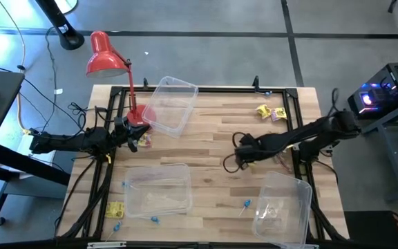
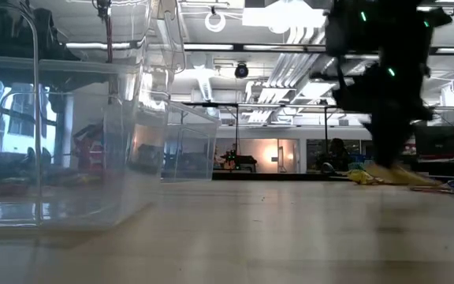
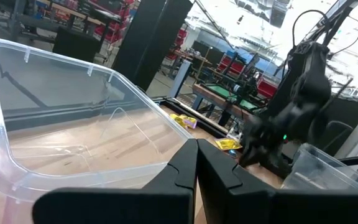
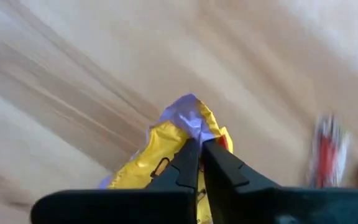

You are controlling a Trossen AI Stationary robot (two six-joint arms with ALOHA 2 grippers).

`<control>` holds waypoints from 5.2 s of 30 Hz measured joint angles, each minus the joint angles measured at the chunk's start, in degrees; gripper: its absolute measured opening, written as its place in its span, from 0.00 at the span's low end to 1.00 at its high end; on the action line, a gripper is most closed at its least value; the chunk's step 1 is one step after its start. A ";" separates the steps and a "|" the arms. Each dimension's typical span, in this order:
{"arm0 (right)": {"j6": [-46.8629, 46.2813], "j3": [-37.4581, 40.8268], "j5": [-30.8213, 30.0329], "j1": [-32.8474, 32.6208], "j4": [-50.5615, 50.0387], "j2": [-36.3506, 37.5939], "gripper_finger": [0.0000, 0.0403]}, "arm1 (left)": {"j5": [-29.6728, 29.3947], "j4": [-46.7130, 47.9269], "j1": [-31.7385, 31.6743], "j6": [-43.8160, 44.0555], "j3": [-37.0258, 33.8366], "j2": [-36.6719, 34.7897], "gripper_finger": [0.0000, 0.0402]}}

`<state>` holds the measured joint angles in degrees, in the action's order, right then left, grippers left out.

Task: Sort candy
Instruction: Put the yellow candy into the top right transparent bin

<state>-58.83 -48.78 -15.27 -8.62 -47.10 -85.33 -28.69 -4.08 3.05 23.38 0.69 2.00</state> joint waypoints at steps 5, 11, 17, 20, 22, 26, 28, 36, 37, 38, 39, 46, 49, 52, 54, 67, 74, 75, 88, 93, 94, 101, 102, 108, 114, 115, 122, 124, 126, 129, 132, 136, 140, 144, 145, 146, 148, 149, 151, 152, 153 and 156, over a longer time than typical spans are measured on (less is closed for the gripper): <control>3.00 -7.92 -3.21 0.30 -3.68 4.50 0.00 | 0.00 0.00 0.00 0.00 -0.02 -0.02 0.00; 5.91 -18.70 -1.35 -4.66 -10.54 9.36 0.00 | -0.02 0.00 0.00 0.00 0.00 -0.02 0.00; 5.12 -26.76 6.69 -14.42 -15.36 12.70 0.00 | -0.02 0.00 0.00 0.00 -0.02 -0.02 0.00; 0.43 -29.25 10.69 -19.93 -17.53 13.17 0.00 | 0.00 0.00 0.00 0.00 0.00 0.00 0.00; -4.34 -29.39 12.87 -23.23 -19.48 13.02 0.00 | -0.01 0.00 0.00 0.00 -0.02 -0.02 0.00; -12.28 -26.28 14.97 -28.66 -20.55 12.91 0.00 | -0.02 0.00 0.00 0.00 0.00 -0.02 0.00; -15.24 -23.68 15.28 -30.08 -20.80 12.84 0.00 | -0.02 0.00 0.00 0.00 0.00 -0.02 0.00; -20.74 -12.10 19.08 -30.22 -24.49 12.89 0.00 | -0.01 0.00 -0.01 0.00 -0.02 -0.01 0.00; -20.82 -10.49 19.64 -29.73 -24.14 12.89 0.00 | -0.02 -0.02 -0.02 0.00 -0.02 -0.01 0.00; -20.76 -8.97 19.80 -29.10 -23.57 12.89 0.00 | -0.02 0.00 0.00 0.00 0.00 0.00 0.00; -20.61 -7.56 19.72 -28.36 -22.42 12.89 0.00 | 0.00 0.00 0.00 0.00 0.00 -0.02 0.00; -13.31 -2.37 11.60 -21.20 -15.89 12.95 0.00 | -0.02 -0.02 0.00 0.00 0.00 -0.02 0.00; -7.68 -2.32 6.98 -17.20 -15.31 12.91 0.00 | -0.02 -0.02 -0.02 0.00 0.00 -0.02 0.00; -0.14 -2.32 4.04 -13.12 -14.52 12.91 0.00 | -0.02 -0.01 0.00 0.00 -0.02 -0.02 0.00; 4.52 -2.32 2.05 -10.26 -12.91 12.91 0.00 | -0.02 0.00 0.00 0.00 -0.02 -0.02 0.00; 31.06 -2.34 -6.67 9.81 5.65 11.29 0.00 | -0.04 -0.02 -0.02 0.00 0.00 0.00 0.00; 40.91 -2.34 -5.55 19.42 17.75 3.85 0.00 | -0.04 -0.01 0.00 0.00 0.00 -0.01 0.00; 41.76 -2.34 -5.23 20.70 19.63 2.58 0.00 | -0.04 -0.01 0.00 0.00 0.00 -0.02 0.00; 48.68 -14.65 0.81 27.65 25.09 -9.11 0.00 | -0.03 -0.01 -0.01 0.00 0.00 -0.01 0.00; 50.70 -18.88 3.42 26.75 19.83 -9.82 0.00 | -0.03 -0.02 0.00 0.00 0.00 -0.01 0.00; 51.29 -19.41 4.09 26.48 18.46 -9.83 0.00 | -0.02 0.00 -0.02 0.00 -0.02 0.00 0.00; 54.20 -22.18 8.28 23.65 3.35 -9.85 0.00 | -0.02 -0.02 -0.01 0.00 0.00 0.00 0.00; 54.38 -22.18 8.30 23.17 1.94 -9.85 0.00 | -0.02 0.00 0.00 0.00 0.00 0.00 0.00; 53.66 -22.21 8.33 21.06 -1.68 -9.80 0.00 | -0.02 0.00 0.00 -0.01 0.00 0.00 0.00; 50.86 -22.21 9.49 20.11 -3.76 -8.46 0.03 | -0.02 -0.02 0.00 0.00 -0.02 0.00 0.00; 50.07 -22.21 10.37 20.12 -3.92 -8.08 0.05 | 0.00 0.00 0.00 0.00 -0.02 0.00 0.00; 46.41 -22.23 11.89 20.24 -6.36 -5.13 0.31 | 0.00 0.00 0.00 0.00 0.00 -0.02 0.00; 47.11 -22.75 12.81 20.22 -8.18 -3.98 0.38 | 0.00 -0.02 -0.02 0.00 0.00 -0.02 0.00; 47.52 -24.71 14.20 20.20 -11.69 -2.38 0.43 | -0.03 -0.01 0.00 0.00 -0.01 -0.02 0.00; 46.34 -29.04 14.65 19.72 -18.06 1.12 0.46 | -0.02 0.00 -0.01 0.00 -0.01 -0.02 0.00; 42.11 -32.67 13.87 18.06 -22.74 5.32 0.47 | -0.02 0.00 0.00 0.00 0.00 -0.02 0.00; 29.72 -33.11 12.24 14.57 -30.79 10.74 0.47 | -0.02 0.02 -0.01 0.00 0.00 -0.02 0.00; 16.01 -28.06 10.79 10.82 -41.13 14.63 0.47 | -0.02 0.00 0.00 0.00 -0.02 -0.02 0.00; 4.94 -18.71 8.64 9.94 -42.66 17.80 0.47 | -0.02 -0.02 0.00 0.00 0.00 -0.02 0.00; 2.88 -16.01 7.99 10.64 -42.04 18.24 0.47 | -0.02 -0.02 -0.01 0.00 0.00 -0.02 0.00; 0.99 -13.36 7.46 11.48 -41.26 18.42 0.47 | -0.02 0.01 0.00 0.00 0.00 -0.02 0.00; -0.77 -7.96 7.21 13.31 -39.16 18.31 0.47 | -0.02 -0.02 -0.02 0.00 0.00 -0.02 0.00; -0.67 -5.50 7.04 14.40 -37.78 18.14 0.47 | -0.02 0.00 -0.02 0.00 -0.02 -0.02 0.00; 1.09 -0.60 6.80 16.88 -33.36 17.55 0.47 | -0.02 0.00 -0.02 0.00 -0.02 -0.02 0.00; 2.43 1.56 6.85 18.25 -30.89 17.11 0.47 | -0.02 0.00 -0.02 0.00 -0.02 -0.02 0.00; 3.70 3.43 6.87 19.59 -28.62 16.63 0.47 | -0.02 0.00 -0.01 0.00 -0.01 -0.01 0.00; 7.31 8.18 6.78 23.26 -24.04 14.89 0.47 | -0.02 0.00 -0.01 0.00 0.00 -0.02 0.00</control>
<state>-51.52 -40.59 -8.49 14.64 -71.14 -70.44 -28.71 -4.08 3.04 23.38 0.68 1.98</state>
